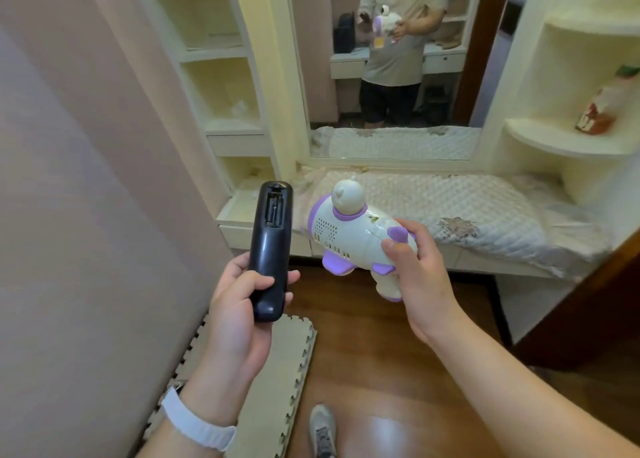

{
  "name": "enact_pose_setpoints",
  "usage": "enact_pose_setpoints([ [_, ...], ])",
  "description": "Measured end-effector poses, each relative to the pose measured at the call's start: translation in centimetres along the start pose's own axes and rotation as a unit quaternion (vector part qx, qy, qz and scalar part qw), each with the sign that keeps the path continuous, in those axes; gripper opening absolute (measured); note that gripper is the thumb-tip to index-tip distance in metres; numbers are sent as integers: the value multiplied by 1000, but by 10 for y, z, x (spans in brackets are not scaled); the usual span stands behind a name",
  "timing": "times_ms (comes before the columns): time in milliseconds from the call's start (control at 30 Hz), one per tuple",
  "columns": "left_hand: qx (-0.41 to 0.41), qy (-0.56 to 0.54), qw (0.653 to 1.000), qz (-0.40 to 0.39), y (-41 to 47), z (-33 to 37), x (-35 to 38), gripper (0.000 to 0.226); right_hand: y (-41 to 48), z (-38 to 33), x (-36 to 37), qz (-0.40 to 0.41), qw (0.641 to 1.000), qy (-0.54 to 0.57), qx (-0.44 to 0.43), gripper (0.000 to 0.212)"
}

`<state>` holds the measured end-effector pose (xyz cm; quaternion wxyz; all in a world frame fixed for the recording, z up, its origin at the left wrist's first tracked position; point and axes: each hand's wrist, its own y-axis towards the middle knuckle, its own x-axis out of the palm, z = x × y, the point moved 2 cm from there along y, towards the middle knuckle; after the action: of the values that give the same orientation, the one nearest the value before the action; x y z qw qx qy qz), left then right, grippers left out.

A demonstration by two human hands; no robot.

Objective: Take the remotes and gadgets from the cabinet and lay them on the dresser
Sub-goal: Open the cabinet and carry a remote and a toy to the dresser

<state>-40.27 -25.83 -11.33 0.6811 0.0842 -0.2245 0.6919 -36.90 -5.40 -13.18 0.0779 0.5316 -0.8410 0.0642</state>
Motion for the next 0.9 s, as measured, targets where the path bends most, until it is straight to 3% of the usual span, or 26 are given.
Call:
enact_pose_setpoints([
  [533,-121,10,984,-130,265,-36,80,40,205,19,-13,198,975,-96,25,46],
  [767,-148,33,976,-156,330,-63,127,36,261,33,-43,245,964,-88,49,38],
  [900,-160,46,976,-138,363,-89,160,33,308,49,-73,244,964,-76,74,49],
])
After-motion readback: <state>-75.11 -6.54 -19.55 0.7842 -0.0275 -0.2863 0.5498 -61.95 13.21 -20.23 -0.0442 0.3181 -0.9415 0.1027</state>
